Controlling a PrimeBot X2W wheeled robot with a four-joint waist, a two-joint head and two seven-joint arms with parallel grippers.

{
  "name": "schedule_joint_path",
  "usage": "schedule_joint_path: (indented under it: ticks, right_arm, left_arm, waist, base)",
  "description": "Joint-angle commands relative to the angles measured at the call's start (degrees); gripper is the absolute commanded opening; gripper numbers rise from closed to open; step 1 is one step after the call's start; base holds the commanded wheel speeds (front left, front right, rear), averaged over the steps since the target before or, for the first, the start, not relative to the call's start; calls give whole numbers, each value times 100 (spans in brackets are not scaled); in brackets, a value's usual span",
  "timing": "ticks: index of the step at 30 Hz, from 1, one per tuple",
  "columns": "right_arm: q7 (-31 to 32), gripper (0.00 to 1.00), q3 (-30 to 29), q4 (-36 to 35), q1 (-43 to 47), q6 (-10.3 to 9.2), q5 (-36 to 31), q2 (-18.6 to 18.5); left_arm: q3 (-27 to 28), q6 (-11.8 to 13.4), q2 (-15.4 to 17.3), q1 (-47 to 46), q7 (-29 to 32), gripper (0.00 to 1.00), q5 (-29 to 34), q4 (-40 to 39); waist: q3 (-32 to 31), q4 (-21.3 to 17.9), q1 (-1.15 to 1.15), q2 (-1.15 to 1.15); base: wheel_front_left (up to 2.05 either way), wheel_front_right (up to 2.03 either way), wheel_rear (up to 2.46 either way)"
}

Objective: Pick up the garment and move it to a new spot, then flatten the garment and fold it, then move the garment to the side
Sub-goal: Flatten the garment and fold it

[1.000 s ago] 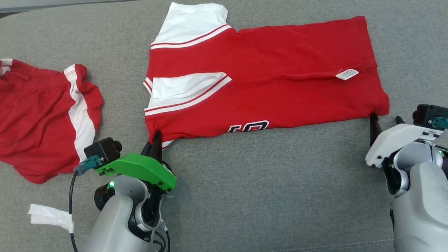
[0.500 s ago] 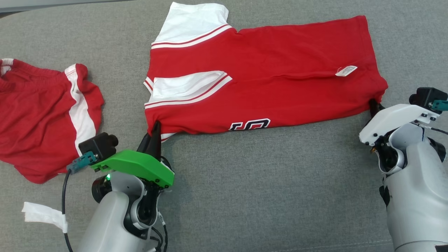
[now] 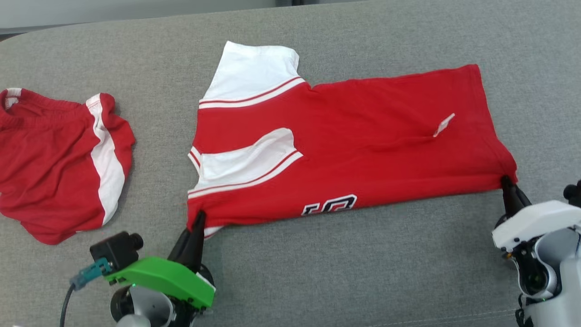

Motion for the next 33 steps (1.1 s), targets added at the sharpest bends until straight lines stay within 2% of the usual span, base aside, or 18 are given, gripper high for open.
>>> schedule_joint_path:
  ticks: [1,7,8,9,10,11,14,20,24,27,33]
  right_arm:
    - [-16,0,-60,-202,213,-4,69,12]
    - [-32,0,-211,-677,841,-8,239,62]
    - [-46,0,-220,-704,901,-8,225,67]
    - [-69,26,-256,-722,963,-8,191,71]
    - [-90,45,-265,-738,993,-8,174,71]
    - [-113,100,-268,-750,1021,-8,174,76]
    - [-169,100,-223,-825,1115,-4,234,81]
    - [-174,100,-194,-1215,1044,-4,-72,86]
    - [-24,100,-39,-1595,756,-3,-426,87]
    - [145,100,221,-1778,385,-3,-632,89]
    - [276,100,911,-1702,-511,-3,-744,11]
  left_arm:
    - [10,46,70,228,7,0,-50,-54]
    - [-37,144,142,738,-98,0,50,-23]
    - [-49,156,149,777,-118,17,77,-6]
    - [-65,166,161,805,-140,71,94,9]
    - [-76,168,163,824,-161,100,107,11]
    - [-80,173,175,831,-170,100,138,-1]
    - [-57,217,297,700,-194,100,301,-124]
    - [-163,153,886,-269,235,100,826,-431]
    - [-357,-52,1211,-1490,829,100,1156,-290]
    - [-549,-298,1364,-2504,1418,100,1299,127]
    - [-701,-722,1562,-4153,2702,100,1117,1222]
  waist:
    - [-10,-17,0,0]
    - [-69,-35,0,0]
    - [-86,-37,0,0]
    - [-105,-39,0,0]
    - [-121,-40,0,0]
    - [-147,-41,0,0]
    - [-218,-50,0,0]
    - [-252,-105,0,0]
    - [-80,-237,0,0]
    - [181,-437,0,0]
    - [765,-946,0,0]
  base:
    - [0,0,0]
    - [0,0,0]
    - [0,0,0]
    - [0,0,0]
    - [0,0,0]
    - [0,0,0]
    - [0,0,0]
    - [0,0,0]
    - [0,0,0]
    - [0,0,0]
    - [0,0,0]
